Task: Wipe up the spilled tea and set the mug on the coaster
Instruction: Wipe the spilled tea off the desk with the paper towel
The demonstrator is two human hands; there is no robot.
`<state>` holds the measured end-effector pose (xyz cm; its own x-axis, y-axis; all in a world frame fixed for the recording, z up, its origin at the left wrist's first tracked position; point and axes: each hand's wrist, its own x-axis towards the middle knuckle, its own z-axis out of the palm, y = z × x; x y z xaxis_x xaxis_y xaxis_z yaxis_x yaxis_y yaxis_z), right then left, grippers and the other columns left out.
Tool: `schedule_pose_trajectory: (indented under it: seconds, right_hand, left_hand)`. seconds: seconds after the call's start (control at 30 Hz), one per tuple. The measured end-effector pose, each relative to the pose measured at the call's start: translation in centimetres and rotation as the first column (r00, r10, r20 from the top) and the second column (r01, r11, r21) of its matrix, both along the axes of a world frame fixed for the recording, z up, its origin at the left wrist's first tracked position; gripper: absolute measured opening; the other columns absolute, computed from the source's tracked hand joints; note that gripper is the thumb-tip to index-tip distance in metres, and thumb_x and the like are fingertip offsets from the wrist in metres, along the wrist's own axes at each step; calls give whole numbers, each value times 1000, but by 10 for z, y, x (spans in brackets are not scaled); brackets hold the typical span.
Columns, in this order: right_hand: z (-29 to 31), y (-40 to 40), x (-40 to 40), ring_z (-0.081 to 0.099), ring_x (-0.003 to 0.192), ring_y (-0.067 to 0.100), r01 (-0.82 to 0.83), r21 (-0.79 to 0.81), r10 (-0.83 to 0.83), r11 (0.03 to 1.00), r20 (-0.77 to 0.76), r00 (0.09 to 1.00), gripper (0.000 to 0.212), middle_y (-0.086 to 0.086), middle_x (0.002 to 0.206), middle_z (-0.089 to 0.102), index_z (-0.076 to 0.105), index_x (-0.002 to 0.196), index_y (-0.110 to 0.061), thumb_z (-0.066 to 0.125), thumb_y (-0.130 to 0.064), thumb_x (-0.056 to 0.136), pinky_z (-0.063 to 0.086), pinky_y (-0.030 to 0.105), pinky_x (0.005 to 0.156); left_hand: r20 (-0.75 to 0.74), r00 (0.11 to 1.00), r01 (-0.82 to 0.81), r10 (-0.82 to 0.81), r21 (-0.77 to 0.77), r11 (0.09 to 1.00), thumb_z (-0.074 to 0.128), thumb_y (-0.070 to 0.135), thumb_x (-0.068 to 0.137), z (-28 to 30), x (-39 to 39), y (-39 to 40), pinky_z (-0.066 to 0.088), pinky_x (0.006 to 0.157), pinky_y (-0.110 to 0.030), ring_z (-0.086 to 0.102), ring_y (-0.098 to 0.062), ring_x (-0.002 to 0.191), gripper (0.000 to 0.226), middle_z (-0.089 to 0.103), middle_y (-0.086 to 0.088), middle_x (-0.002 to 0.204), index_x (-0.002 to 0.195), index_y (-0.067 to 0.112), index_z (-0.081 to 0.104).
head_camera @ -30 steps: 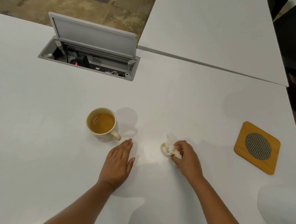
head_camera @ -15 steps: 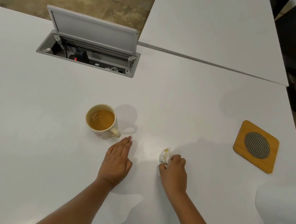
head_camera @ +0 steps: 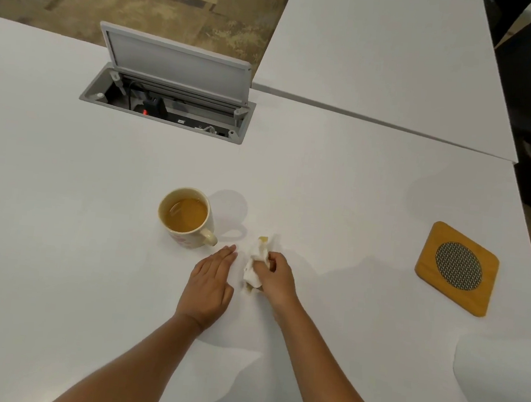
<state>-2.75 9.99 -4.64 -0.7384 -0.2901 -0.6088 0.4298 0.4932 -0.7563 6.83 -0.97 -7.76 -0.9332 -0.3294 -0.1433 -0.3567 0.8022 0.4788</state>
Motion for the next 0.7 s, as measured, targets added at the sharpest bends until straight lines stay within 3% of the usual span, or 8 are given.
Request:
schedule_pose_trajectory:
  seconds: [0.07, 0.17, 0.3, 0.4, 0.57, 0.7]
  right_hand:
    - [4, 9, -9, 62, 95, 20, 127, -130, -106, 983, 155, 982, 21, 5, 102, 62, 57, 105, -13, 58, -27, 89, 55, 36, 84]
    - [14, 41, -20, 65, 77, 8, 297, -302, -204, 906, 303, 931, 9, -1, 86, 65, 59, 96, -13, 55, -19, 91, 55, 22, 64]
    - [21, 94, -24, 65, 60, 2, 583, -426, -357, 692, 501, 789, 17, -5, 65, 68, 62, 82, -15, 49, -13, 94, 55, 19, 55]
    - [22, 119, -18, 64, 75, 12, 732, -421, -427, 536, 613, 665, 16, 1, 82, 68, 63, 92, -13, 48, -10, 93, 57, 23, 58]
    - [23, 125, -3, 58, 87, 19, 747, -436, -409, 502, 641, 649, 12, 6, 92, 59, 58, 96, -13, 47, -14, 93, 59, 26, 60]
    - [26, 122, 6, 59, 100, 27, 765, -457, -373, 453, 683, 628, 16, 12, 101, 60, 57, 101, -4, 46, -13, 94, 57, 37, 73]
  left_hand:
    - [-7, 999, -41, 41, 51, 998, 36, 20, 82, 1, 0, 1, 16, 110, -28, 36, -24, 135, 58, 38, -7, 147, 139, 11, 35]
    - [-31, 995, -93, 97, 115, 989, 43, 14, 86, 5, 3, 2, 20, 110, -27, 33, -22, 135, 54, 30, -3, 151, 139, 14, 34]
    - [-92, 966, -223, 242, 179, 958, 48, 12, 89, 12, 16, 8, 33, 106, -31, 40, -22, 130, 44, 32, -2, 149, 132, 14, 40]
    - [-129, 928, -312, 348, 236, 920, 49, 12, 89, 19, 19, 10, 36, 105, -36, 42, -25, 128, 44, 36, -6, 145, 132, 13, 39]
    - [-188, 771, -493, 608, 427, 758, 51, 8, 88, 44, 1, 11, 34, 94, -26, 46, -19, 115, 41, 48, -9, 129, 128, 10, 43]
    - [-63, 668, -585, 742, 573, 575, 48, 21, 92, 59, -22, 11, 40, 90, -33, 54, -28, 110, 26, 61, -12, 116, 111, 5, 55]
